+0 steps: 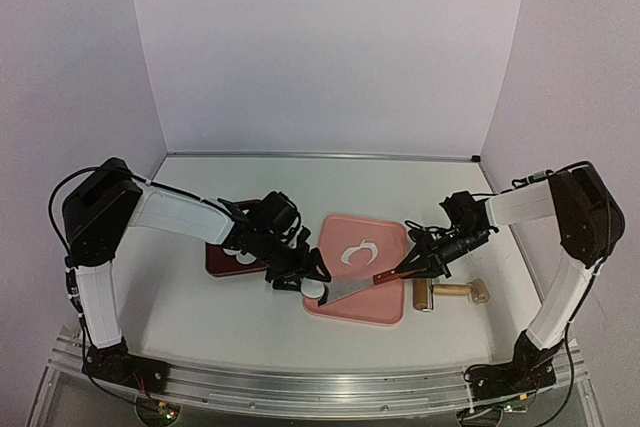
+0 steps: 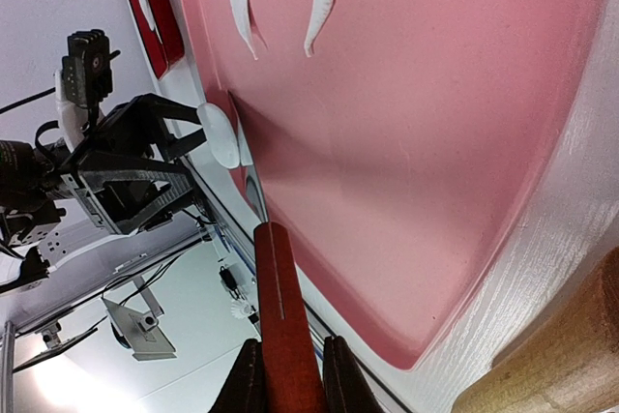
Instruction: Roll out the dumpling wrappers from the dough
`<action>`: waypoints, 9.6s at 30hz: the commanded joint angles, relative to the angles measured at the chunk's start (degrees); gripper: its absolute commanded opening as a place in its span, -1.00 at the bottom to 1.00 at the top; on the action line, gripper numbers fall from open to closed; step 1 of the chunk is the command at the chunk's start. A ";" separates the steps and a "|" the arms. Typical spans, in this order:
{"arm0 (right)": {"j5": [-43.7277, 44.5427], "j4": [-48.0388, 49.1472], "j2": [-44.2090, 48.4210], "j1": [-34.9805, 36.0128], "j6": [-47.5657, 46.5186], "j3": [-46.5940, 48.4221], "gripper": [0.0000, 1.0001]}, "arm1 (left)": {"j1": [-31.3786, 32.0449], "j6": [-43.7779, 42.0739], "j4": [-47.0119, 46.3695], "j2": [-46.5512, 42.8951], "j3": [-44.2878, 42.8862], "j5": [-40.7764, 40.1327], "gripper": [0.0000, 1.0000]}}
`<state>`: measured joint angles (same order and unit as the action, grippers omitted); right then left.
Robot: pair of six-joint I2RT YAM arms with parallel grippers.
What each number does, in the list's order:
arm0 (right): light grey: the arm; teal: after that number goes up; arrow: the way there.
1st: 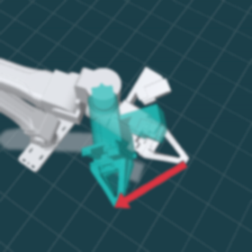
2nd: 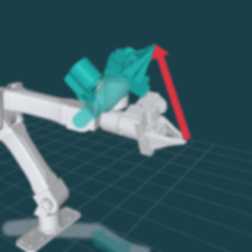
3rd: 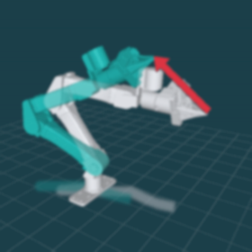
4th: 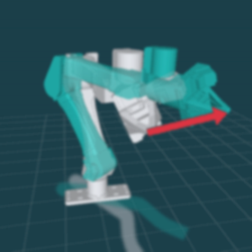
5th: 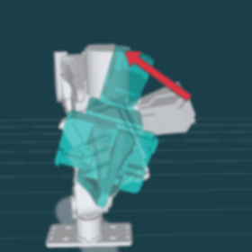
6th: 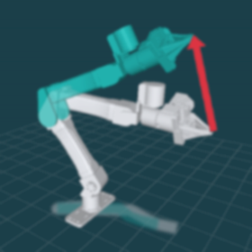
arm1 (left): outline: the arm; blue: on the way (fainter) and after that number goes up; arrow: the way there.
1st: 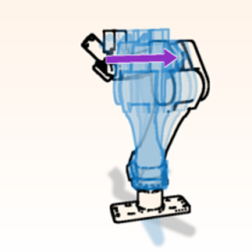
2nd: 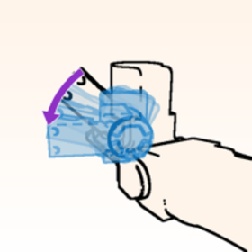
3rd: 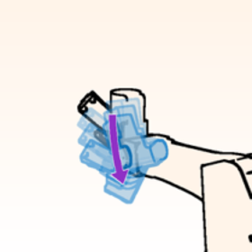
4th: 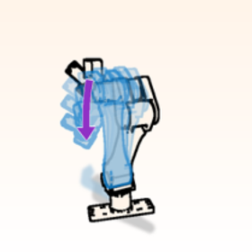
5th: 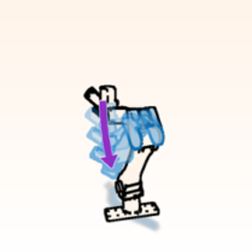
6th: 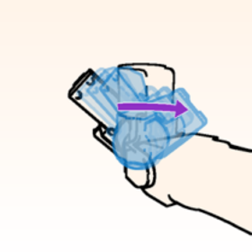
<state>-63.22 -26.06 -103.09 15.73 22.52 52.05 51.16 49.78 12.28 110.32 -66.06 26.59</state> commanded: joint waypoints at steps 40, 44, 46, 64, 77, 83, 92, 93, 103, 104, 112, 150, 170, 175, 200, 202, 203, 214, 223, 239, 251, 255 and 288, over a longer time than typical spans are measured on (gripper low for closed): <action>19.51 -5.41 -2.06 -0.55 3.62 -2.02 -1.00 | 2.98 -3.56 3.10 -3.58 -9.46 -2.38 0.49; 20.74 -5.50 -2.61 -2.00 4.91 -3.01 -1.00 | 2.97 -2.38 5.98 -3.40 -10.20 -5.02 0.50; 21.23 -5.49 -1.58 -2.92 5.25 -3.83 -1.00 | 2.98 -1.66 6.50 -3.46 -10.39 -6.00 0.50; 24.87 -10.65 6.81 -10.61 8.46 -12.29 -1.00 | 1.59 -3.64 16.94 7.12 -21.82 -16.31 0.38; 29.84 -17.46 15.16 -13.90 8.73 -14.60 -1.00 | -0.35 -4.57 14.67 8.96 -20.63 -15.86 0.22; 32.43 -19.79 19.78 -17.98 8.94 -15.58 -1.00 | -0.61 -6.51 16.29 12.55 -23.67 -16.60 0.14; 35.86 -21.46 24.17 -21.26 9.02 -16.23 -1.00 | -0.89 -7.62 16.53 13.73 -24.48 -16.07 0.12; 36.28 -21.34 24.20 -21.50 9.00 -16.09 -1.00 | -0.95 -7.78 16.47 13.91 -24.55 -15.90 0.12; 35.47 -13.51 23.79 -22.60 10.49 -16.40 -1.00 | -1.40 -8.86 15.71 15.01 -25.15 -14.27 0.08; 35.09 -12.32 24.15 -22.80 10.55 -16.65 -1.00 | -1.41 -9.05 15.51 15.01 -25.14 -14.08 0.07; 27.31 1.41 25.07 -24.45 11.46 -20.05 -1.00 | -1.54 -10.28 14.57 14.48 -24.82 -13.17 0.05; 5.82 28.13 29.43 -25.22 11.29 -23.76 -1.00 | -1.54 -9.39 13.56 10.00 -21.80 -15.05 0.03; 3.62 27.96 33.21 -20.20 17.22 -16.46 -1.00 | -9.73 -10.30 17.71 -3.06 -23.12 -12.84 0.28; 8.99 27.98 31.61 -11.38 19.09 -11.15 -1.00 | -16.28 -14.03 21.47 -5.85 -23.01 -11.65 0.35; 27.95 33.26 -1.57 25.23 23.08 22.57 -1.00 | -30.60 -19.59 29.31 -19.31 -21.95 -6.40 0.49; 30.97 28.38 -4.25 27.24 20.36 26.58 -1.00 | -31.05 -20.21 29.82 -19.43 -21.84 -6.34 0.49; 33.16 25.51 -5.09 27.96 19.07 28.29 -1.00 | -31.32 -20.39 29.92 -19.56 -21.76 -6.19 0.49; 43.09 12.34 -7.65 31.65 10.62 38.41 -1.00 | -33.16 -20.95 28.65 -19.39 -20.95 -3.94 0.50; 51.54 6.68 -3.50 31.66 7.84 40.01 -1.00 | -33.37 -21.09 26.59 -20.69 -18.22 -7.63 0.50; 45.30 -7.89 13.03 4.61 7.74 33.54 -1.00 | -33.97 -20.04 17.87 -31.15 -2.10 -12.91 0.79; 24.20 6.18 14.41 -16.17 16.92 16.64 -1.00 | -35.35 -17.15 8.66 -32.71 7.59 -13.73 0.88; 21.10 8.49 12.41 -19.18 17.99 13.30 -0.98 | -35.49 -16.68 7.44 -34.01 9.80 -15.32 0.89; 49.74 -10.59 24.07 -23.63 -2.50 8.45 0.66 | -35.54 -18.17 9.09 -40.48 14.17 -19.99 0.93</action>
<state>-20.05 -30.35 -82.29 -7.75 25.15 58.06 16.01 32.82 22.43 72.20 -52.01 8.50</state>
